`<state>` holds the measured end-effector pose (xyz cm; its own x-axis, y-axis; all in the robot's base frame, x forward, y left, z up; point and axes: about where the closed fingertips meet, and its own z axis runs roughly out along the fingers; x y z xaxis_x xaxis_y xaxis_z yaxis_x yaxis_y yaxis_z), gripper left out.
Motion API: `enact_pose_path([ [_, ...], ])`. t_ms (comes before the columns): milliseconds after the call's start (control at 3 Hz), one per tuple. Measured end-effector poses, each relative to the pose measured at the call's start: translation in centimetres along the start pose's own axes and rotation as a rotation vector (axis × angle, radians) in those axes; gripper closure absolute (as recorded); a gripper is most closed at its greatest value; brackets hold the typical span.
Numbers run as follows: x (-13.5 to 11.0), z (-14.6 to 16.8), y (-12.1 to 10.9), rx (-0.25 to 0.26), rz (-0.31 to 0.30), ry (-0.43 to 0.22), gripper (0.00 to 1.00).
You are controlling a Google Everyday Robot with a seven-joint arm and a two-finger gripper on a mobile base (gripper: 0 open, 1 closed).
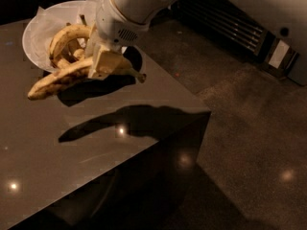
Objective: Pick banana from white bowl
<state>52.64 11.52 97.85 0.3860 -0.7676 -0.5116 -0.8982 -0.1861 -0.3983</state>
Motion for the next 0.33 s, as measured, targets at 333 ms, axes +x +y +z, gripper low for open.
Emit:
enact_pose_path([
  [333,0.33,0.51,0.53,-0.012,0.004,0.005,1.00],
])
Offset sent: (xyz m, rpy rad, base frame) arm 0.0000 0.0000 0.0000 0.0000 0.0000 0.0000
